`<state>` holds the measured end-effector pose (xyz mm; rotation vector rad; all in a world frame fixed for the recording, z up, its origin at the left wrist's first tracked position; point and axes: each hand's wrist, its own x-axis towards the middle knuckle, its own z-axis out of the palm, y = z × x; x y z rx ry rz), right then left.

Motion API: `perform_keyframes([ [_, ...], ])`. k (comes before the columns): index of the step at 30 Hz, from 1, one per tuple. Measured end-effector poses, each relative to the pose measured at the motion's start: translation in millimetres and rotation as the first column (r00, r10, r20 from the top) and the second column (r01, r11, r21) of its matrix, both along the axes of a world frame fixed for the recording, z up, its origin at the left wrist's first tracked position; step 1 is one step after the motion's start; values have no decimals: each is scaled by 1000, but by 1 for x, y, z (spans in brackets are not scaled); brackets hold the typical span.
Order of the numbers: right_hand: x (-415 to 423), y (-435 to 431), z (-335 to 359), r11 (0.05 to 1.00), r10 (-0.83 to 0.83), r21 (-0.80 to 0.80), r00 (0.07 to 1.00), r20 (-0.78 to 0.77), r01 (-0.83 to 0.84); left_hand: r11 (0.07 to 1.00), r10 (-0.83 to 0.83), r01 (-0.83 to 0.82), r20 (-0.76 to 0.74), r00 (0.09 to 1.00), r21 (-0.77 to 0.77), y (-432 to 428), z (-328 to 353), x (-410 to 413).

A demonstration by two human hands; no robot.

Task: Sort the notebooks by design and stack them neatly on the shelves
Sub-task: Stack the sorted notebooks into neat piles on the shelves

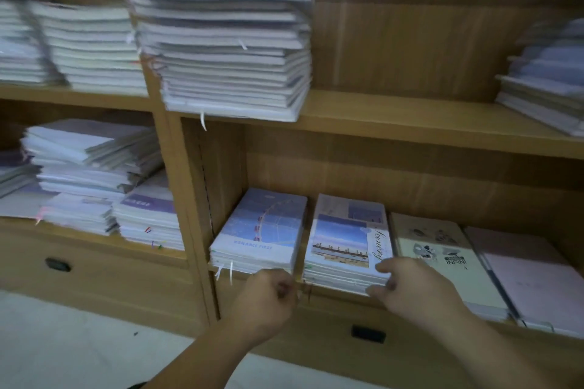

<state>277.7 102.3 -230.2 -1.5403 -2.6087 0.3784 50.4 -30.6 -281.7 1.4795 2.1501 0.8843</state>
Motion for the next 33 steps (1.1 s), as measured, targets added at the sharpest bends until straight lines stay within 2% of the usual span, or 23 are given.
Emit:
perform_keyframes([
  [2,-12,-21,21,994,101,46,995,19,-102,1000,-5,5,27,1000,18,-16,15,0],
  [6,-41,-48,82,962,250,102,968,23,-251,995,34,-30,-42,999,90,-44,65,-18],
  [9,-61,-57,142,928,332,184,943,-13,-325,976,56,-42,-61,997,213,-58,122,-32],
  [12,-80,-60,197,887,390,287,920,-42,-362,923,84,-37,-107,991,382,-68,180,-43],
  [14,-91,-61,227,856,396,375,917,-36,-355,876,156,-64,-155,976,477,-70,214,-57],
  [16,-100,-60,255,833,400,441,914,-61,-335,791,268,-101,-193,944,603,-69,243,-79],
  [18,-109,-54,279,841,407,462,892,-198,-281,706,393,-149,-209,895,692,-65,271,-107],
  [20,-118,-44,294,861,412,465,817,-403,-205,667,466,-205,-187,865,716,-60,298,-127],
  [22,-125,-34,298,874,425,460,707,-566,-158,630,492,-285,-87,867,722,-53,315,-138],
  [25,-122,-24,292,855,484,485,619,-619,-184,613,392,-383,155,907,691,-42,322,-145],
  [27,-122,-21,293,875,464,452,564,-683,-173,570,310,-415,281,908,710,-40,322,-147],
  [29,-128,-15,300,937,340,333,498,-797,-107,559,273,-394,288,918,730,-38,322,-147],
  [31,-141,-12,311,994,103,75,504,-858,-75,657,292,-279,104,951,700,-36,322,-142],
  [33,-154,-8,318,978,-36,-139,537,-843,-153,724,325,-202,-68,943,659,-32,323,-138],
])
